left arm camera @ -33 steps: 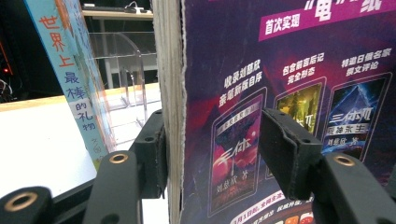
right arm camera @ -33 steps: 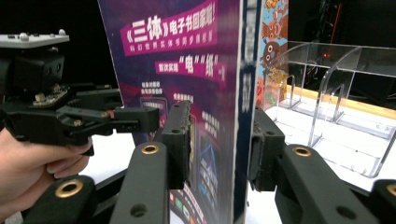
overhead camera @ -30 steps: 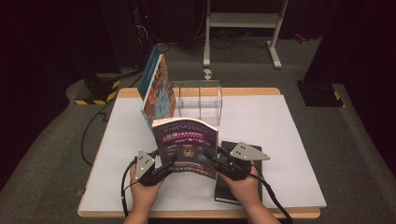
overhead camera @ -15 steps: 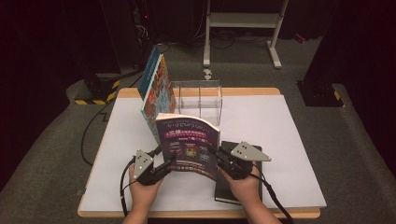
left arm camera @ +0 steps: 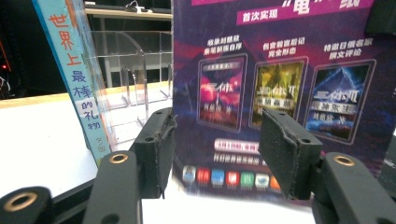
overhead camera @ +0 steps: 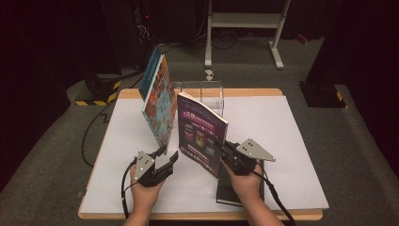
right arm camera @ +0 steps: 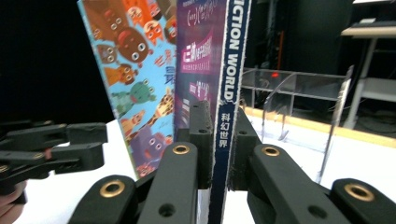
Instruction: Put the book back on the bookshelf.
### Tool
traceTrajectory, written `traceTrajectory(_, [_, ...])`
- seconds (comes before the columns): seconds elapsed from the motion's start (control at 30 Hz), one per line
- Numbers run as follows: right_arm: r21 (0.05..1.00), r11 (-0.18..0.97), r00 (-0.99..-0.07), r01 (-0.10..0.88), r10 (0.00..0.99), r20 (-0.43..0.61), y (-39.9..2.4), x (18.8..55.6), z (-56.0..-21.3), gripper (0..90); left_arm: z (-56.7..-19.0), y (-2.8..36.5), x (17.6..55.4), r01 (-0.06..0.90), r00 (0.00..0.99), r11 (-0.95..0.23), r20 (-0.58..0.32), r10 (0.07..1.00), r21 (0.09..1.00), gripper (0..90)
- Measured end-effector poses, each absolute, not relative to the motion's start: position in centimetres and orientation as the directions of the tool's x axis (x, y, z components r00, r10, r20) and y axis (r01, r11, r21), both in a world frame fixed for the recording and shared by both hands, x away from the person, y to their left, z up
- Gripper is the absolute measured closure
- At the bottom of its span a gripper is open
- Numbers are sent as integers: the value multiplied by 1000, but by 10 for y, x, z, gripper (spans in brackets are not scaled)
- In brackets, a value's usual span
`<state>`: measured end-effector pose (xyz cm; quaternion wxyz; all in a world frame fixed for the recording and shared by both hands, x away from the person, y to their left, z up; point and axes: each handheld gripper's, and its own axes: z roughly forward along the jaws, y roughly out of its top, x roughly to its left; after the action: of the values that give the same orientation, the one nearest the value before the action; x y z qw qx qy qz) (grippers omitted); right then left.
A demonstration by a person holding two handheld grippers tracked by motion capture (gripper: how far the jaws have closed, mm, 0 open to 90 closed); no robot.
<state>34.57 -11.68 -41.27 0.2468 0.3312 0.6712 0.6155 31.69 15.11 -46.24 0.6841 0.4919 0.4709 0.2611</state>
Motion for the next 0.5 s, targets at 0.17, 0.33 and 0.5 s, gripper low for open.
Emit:
traceTrajectory(0.17, [993,0,-629,118,774,75,-118,347,-413,827,-463,151,317,109,422,380,-389,819,918,455])
traceTrajectory(0.33, [994,8,-641,110,765,65,-118,345,-415,824,-462,149,317,114,430,376,-387,816,920,450])
traceTrajectory(0.5, [993,22,-652,114,756,58,-117,338,-419,820,-460,145,315,115,450,366,-377,810,924,430])
